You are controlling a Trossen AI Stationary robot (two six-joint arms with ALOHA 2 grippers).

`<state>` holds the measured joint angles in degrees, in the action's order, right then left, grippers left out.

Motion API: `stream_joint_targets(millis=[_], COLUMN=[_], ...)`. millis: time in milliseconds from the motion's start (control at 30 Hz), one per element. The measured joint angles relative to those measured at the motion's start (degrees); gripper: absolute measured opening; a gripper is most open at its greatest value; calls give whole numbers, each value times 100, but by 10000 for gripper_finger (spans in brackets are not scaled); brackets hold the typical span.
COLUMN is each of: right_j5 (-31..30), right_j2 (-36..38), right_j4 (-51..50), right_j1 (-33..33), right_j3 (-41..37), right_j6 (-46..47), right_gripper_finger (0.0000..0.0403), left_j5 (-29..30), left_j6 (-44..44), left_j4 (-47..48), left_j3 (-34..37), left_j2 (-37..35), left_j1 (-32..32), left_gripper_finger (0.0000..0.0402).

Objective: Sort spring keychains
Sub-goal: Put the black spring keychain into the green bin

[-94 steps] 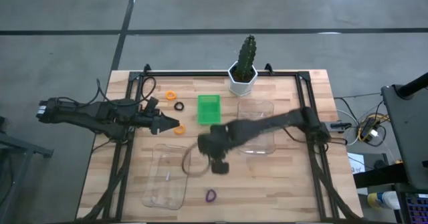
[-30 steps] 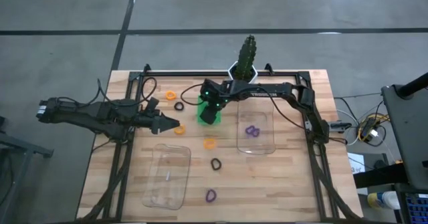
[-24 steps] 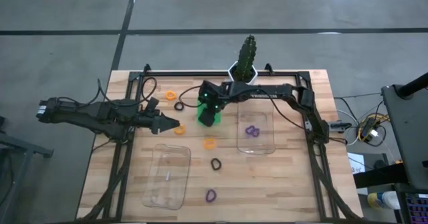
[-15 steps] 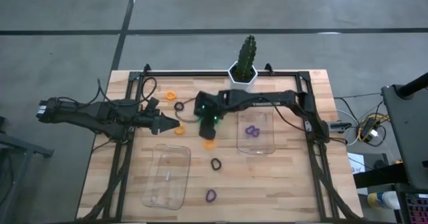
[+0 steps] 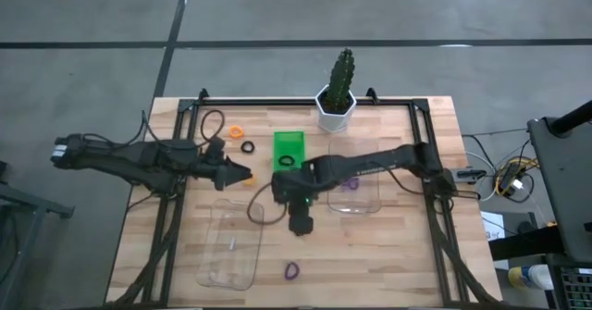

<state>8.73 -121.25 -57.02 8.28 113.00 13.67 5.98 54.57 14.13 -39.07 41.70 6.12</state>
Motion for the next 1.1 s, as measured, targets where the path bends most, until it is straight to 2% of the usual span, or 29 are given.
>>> stream_joint_targets(millis=[300, 467, 633, 833, 967, 1100], right_j5=[-431, -468, -1068, -1347, -1478, -1083], right_j2=[37, 44, 124, 120, 118, 114], right_j4=[-677, -862, -868, -717, -430, 9], right_j1=[597, 942, 1329, 1407, 1394, 1189], right_j3=[19, 10, 8, -74, -228, -511], right_j6=[668, 1042, 1280, 1600, 1373, 1231], right_gripper_finger=[67, 60, 53, 55, 65, 84], left_j5=[-269, -490, -743, -792, -800, -800], left_j6=[-369, -770, -1224, -1579, -1514, -1398], left_j4=[3, 258, 701, 958, 1049, 1103], left_j3=[-330, -811, -1320, -1648, -1767, -1794], left_j2=[1081, 1756, 2370, 2760, 2772, 2602], left_j1=[-4, -4, -4, -6, -17, -25], left_gripper_finger=[195, 195, 195, 195, 195, 195])
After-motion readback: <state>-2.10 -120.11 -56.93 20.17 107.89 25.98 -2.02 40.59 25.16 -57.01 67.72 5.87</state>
